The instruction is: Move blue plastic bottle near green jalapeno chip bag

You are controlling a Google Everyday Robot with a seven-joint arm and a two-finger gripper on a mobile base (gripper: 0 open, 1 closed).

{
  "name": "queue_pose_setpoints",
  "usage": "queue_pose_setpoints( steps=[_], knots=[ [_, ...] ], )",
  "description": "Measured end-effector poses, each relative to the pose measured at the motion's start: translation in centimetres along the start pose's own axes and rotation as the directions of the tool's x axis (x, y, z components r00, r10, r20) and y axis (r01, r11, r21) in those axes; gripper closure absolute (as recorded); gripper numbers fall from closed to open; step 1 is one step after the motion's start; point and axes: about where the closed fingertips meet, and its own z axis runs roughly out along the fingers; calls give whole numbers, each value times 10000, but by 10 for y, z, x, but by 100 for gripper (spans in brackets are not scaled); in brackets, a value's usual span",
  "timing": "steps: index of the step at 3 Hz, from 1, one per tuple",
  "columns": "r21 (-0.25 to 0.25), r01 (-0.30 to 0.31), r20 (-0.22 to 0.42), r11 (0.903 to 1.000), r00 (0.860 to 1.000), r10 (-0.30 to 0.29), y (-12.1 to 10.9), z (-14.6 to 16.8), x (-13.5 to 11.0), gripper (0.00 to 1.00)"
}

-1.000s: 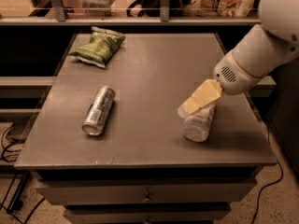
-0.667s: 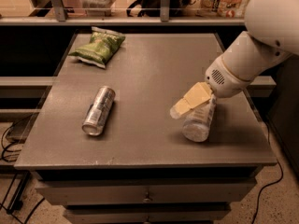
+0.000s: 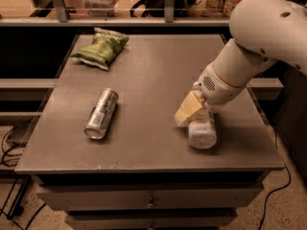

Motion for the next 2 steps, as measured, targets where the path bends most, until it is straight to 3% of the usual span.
queue_pose_setpoints(
  steps=[2],
  knots=[
    [90,22,2,10000,10000,-22,0,-2,-1,88]
  ],
)
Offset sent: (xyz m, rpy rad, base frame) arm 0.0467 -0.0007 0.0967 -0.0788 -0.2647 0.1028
